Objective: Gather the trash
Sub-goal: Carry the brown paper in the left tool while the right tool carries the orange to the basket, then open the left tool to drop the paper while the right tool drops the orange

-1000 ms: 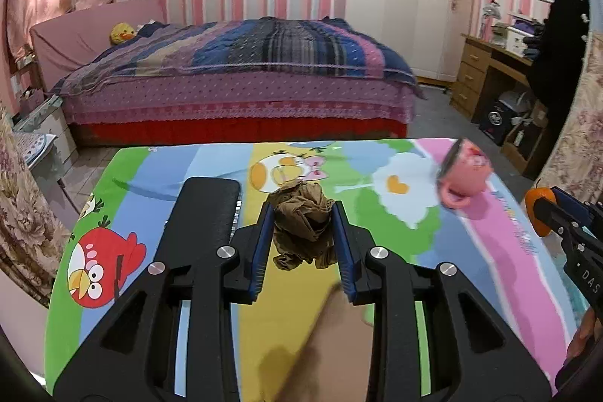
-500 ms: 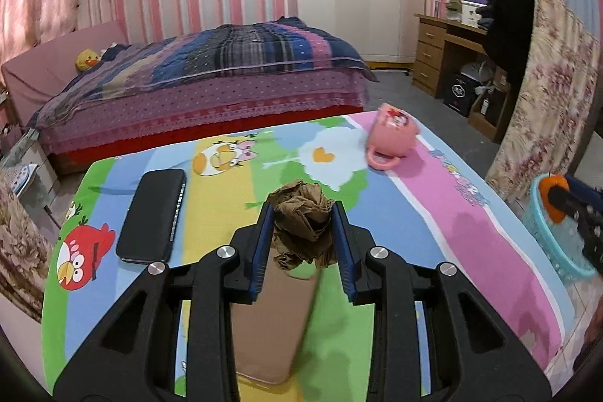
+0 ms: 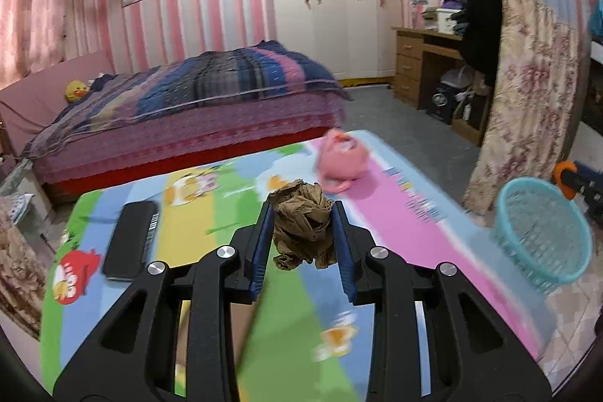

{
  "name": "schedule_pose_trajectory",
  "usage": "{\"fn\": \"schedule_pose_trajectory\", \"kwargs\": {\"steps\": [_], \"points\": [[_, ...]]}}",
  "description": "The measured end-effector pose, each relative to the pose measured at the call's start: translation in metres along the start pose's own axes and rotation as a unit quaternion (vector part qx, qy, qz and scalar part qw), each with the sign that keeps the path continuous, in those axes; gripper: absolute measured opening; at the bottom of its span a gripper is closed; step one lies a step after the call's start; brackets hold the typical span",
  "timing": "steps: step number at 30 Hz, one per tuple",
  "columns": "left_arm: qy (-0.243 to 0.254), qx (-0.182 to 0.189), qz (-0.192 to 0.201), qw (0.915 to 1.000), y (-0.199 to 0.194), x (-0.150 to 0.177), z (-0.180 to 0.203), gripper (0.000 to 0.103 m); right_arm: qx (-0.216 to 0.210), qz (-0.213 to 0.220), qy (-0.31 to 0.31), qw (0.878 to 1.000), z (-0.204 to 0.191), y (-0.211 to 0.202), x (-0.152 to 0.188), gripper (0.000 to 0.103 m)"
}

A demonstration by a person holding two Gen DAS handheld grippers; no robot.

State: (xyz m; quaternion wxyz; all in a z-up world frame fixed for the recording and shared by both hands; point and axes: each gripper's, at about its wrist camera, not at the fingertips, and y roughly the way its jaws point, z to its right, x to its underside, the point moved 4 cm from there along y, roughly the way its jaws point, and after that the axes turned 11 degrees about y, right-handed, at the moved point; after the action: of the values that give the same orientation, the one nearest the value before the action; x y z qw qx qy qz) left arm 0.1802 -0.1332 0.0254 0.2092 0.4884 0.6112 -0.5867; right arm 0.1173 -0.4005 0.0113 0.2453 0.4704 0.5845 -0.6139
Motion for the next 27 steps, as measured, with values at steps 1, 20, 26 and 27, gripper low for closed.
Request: {"fn": "schedule_pose_trajectory", "kwargs": {"steps": [1, 20, 26, 27], "points": [[0.0, 0.008, 0.004, 1.0, 0.0, -0.005, 0.009, 0.03, 0.012, -0.002, 0.009, 1.0, 0.015, 0.001, 0.001, 0.03], [0.076, 0.167, 0.017, 0.9828, 0.049, -0.04, 0.238, 0.03, 0.075, 0.002, 0.095, 0.993, 0.13, 0.013, -0.001, 0.03], [0.081, 0.217, -0.001, 0.9729, 0.065, -0.04, 0.274, 0.033, 0.083, 0.012, 0.123, 0.989, 0.147, 0.01, -0.004, 0.03], [0.083, 0.221, -0.005, 0.9716, 0.068, -0.041, 0.278, 0.034, 0.084, 0.011, 0.124, 0.989, 0.148, 0.01, -0.003, 0.03]]}}
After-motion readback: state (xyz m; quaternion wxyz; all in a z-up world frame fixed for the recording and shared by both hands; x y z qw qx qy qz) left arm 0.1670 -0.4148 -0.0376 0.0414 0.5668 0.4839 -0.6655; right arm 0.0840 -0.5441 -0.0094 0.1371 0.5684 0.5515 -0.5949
